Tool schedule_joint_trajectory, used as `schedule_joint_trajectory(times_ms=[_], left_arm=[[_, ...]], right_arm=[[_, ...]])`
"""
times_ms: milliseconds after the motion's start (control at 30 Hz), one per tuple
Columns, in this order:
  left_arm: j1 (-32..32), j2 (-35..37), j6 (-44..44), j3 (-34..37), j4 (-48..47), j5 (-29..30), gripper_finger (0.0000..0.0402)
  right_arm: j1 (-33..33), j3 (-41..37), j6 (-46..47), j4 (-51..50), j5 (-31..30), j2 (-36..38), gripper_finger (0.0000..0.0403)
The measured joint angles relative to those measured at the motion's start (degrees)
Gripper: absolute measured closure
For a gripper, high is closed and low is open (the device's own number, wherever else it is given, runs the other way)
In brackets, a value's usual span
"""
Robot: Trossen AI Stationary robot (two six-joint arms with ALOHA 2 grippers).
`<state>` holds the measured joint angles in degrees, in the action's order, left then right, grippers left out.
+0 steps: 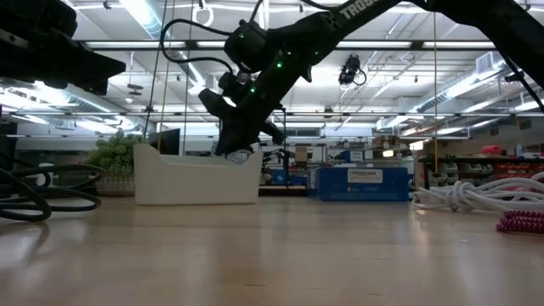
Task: Pick and place USB-C Cables
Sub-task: Put the blue charger cable into the white bin, then put the pink charger cable into the white bin
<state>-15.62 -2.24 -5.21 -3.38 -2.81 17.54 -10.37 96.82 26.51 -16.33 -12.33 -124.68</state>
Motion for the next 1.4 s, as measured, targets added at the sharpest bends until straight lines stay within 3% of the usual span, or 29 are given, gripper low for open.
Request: schedule_joint_trajectory(times_ms=[367,1100,1267,1400], left_arm=[[0.0,0.0,0.0,0.0,0.0,0.0,0.0381],[0.0,0.0,0.0,0.0,0.0,0.0,0.0381],[0.0,0.0,0.0,0.0,0.0,0.0,0.0381],[0.0,0.0,0.0,0.0,0.0,0.0,0.0381]], right_arm=[[0.1,0.0,2.5,-1.9,4.1,0.0,0.0359],[-1.0,0.6,4.7,-5.5,7.5,0.1,0.0288],[-0.9,3.4,0.5,-7.4,7.8,0.2,0.0288],[-0.9,6.6,-6.9,-8.9,11.6,0.2,0.0288]])
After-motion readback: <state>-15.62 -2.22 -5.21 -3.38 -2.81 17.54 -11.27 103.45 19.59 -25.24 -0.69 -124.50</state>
